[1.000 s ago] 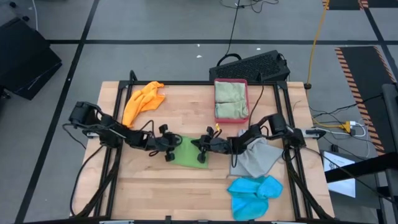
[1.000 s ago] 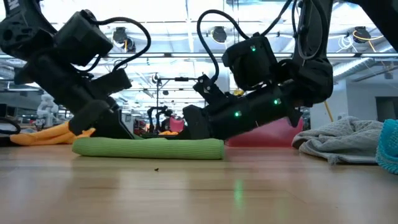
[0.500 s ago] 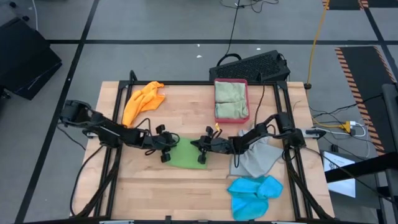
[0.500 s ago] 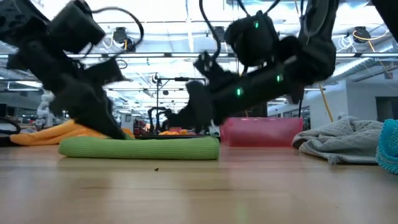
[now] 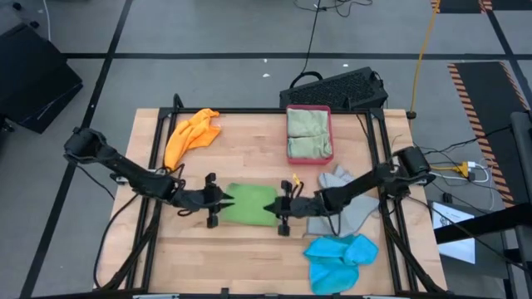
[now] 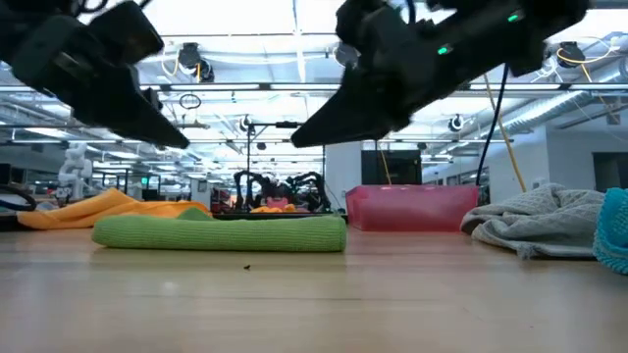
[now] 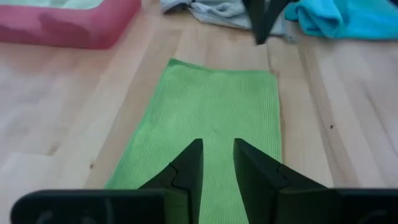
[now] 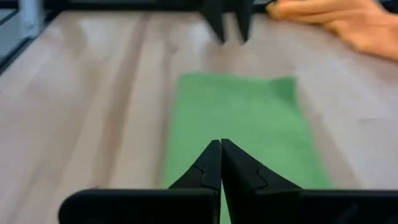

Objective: Fold microfiber towels
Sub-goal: Fold the dark green microfiber cloth

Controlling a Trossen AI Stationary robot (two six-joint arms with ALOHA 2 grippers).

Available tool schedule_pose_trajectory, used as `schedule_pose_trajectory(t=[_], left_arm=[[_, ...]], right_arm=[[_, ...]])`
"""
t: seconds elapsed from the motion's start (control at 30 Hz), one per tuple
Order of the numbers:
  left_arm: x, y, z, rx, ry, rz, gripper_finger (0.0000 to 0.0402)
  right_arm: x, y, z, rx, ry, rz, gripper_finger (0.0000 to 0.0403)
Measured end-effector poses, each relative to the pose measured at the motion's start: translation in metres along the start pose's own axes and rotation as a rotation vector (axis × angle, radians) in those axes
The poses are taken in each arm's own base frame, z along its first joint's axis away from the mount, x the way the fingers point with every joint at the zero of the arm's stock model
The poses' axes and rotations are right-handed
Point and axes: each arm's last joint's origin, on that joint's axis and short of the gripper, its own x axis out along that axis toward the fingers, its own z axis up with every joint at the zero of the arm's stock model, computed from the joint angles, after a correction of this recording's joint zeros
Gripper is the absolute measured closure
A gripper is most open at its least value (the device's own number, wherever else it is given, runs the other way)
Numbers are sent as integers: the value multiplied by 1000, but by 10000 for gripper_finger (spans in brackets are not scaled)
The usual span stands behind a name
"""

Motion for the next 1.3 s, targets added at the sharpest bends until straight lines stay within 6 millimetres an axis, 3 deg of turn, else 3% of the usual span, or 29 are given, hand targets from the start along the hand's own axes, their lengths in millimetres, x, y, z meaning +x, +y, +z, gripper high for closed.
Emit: schedule_pose_trajectory(t=[0.17, 0.3, 0.73, 0.97, 1.1, 1.3], left_arm=[[-4, -19, 9, 61, 19, 24, 309], [-4, -38, 14, 103, 15, 14, 309], [8, -80, -38, 295, 136, -10, 303], [16, -84, -57, 386, 126, 107, 219], [19, -83, -57, 410, 97, 158, 167], [27, -74, -59, 419, 151, 189, 147]], right_arm=[[-13, 31, -9, -40, 28, 45, 401], [-23, 53, -15, -76, 17, 31, 378], [-47, 84, -39, -93, 89, -31, 276], [-63, 102, -42, -77, -10, -128, 270], [-64, 104, -40, -58, -34, -134, 270], [-61, 100, -38, -43, -33, -145, 270]])
